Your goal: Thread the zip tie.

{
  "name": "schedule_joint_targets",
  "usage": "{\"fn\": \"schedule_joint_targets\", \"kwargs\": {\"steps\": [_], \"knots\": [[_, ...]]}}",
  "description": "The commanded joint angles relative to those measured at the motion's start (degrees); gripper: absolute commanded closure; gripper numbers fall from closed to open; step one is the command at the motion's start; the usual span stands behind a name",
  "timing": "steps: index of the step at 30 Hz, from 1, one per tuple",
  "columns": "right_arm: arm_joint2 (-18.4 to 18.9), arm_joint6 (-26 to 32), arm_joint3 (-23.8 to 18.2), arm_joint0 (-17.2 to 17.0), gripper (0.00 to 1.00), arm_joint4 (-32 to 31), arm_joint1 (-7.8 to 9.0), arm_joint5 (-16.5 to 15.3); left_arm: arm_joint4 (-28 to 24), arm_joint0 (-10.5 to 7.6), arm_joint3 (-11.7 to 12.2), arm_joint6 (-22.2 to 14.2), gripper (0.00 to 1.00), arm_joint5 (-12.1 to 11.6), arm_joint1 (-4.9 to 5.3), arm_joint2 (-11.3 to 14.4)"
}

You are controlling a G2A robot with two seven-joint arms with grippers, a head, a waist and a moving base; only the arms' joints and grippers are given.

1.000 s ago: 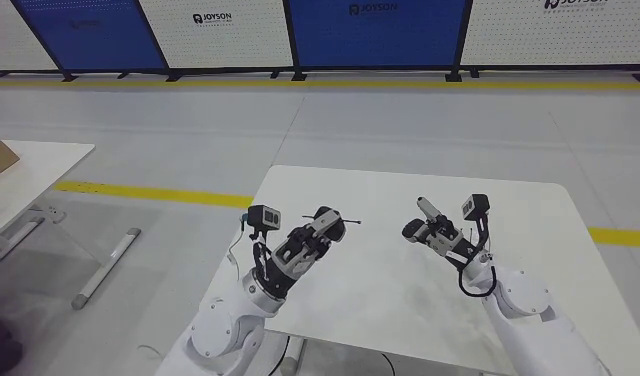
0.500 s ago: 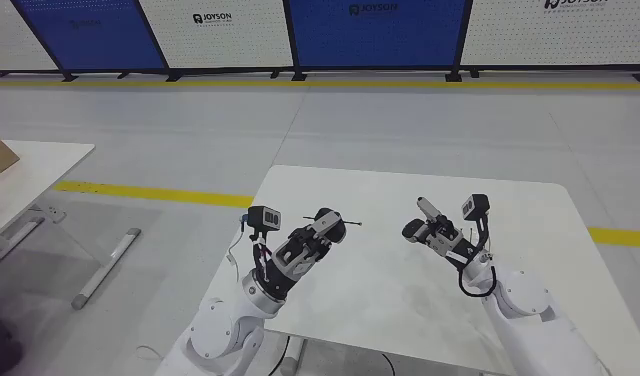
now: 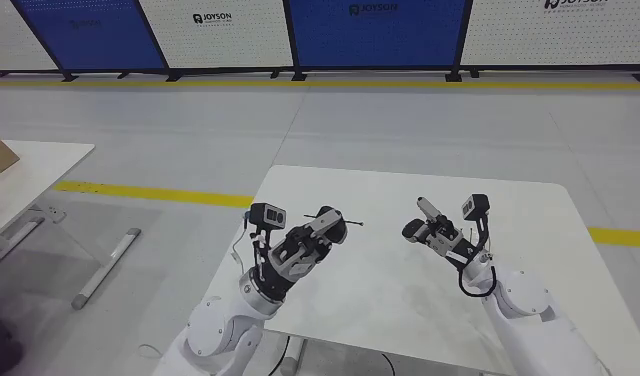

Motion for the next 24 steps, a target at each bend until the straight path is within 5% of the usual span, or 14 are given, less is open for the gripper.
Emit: {"fn": "schedule_joint_targets", "kwargs": {"steps": [1, 14, 19, 24], "knots": [[0.0, 0.0, 0.0, 0.0, 0.00, 0.0, 0.00, 0.0, 0.0, -0.01, 0.0, 0.0, 1.00, 0.0, -0.01, 0.0], [0.0, 0.0, 0.0, 0.0, 0.00, 0.0, 0.00, 0.0, 12.9, -4.68, 6.9, 0.2, 1.00, 7.3, 0.27, 4.1], [0.0, 0.0, 0.0, 0.0, 0.00, 0.0, 0.00, 0.0, 18.0, -4.69, 8.7, -1.7, 1.00, 9.7, 0.73, 4.3], [0.0, 0.0, 0.0, 0.0, 0.00, 0.0, 0.00, 0.0, 18.1, -4.49, 8.8, -1.0, 1.00, 9.5, 0.73, 4.2]]}}
